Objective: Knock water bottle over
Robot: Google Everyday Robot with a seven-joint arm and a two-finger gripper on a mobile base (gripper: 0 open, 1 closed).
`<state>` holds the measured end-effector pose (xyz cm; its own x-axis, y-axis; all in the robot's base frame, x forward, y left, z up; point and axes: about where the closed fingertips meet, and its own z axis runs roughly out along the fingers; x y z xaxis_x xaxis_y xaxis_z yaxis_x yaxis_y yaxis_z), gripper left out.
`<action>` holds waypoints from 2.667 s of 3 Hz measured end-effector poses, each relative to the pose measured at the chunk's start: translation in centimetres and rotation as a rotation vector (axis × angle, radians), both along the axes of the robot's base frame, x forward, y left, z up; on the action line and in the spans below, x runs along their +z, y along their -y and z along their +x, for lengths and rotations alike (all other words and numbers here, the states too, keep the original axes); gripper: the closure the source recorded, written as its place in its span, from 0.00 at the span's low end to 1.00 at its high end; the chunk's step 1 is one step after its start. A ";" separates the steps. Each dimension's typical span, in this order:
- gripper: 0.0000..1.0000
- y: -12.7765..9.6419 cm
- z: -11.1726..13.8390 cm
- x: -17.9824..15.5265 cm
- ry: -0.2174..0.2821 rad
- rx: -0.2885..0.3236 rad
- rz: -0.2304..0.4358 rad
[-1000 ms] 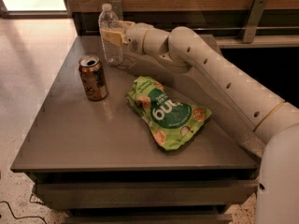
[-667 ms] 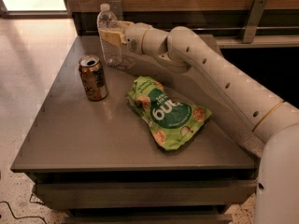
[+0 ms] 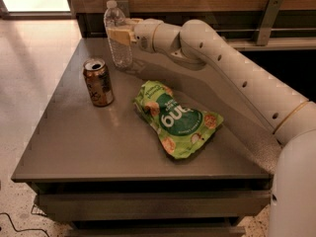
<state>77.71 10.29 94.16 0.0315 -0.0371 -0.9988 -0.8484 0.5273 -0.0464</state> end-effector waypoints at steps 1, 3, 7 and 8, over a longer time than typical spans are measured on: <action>1.00 1.7 -0.5 1.8 -0.003 -0.007 -0.122; 1.00 4.8 -1.1 3.3 -0.048 -0.054 -0.453; 1.00 2.0 0.5 -8.7 -0.202 -0.041 -0.987; 1.00 0.6 0.8 -12.0 -0.249 0.023 -1.024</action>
Offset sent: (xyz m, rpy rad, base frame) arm -0.0082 -0.0615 0.0392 -0.3684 0.0353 -0.0443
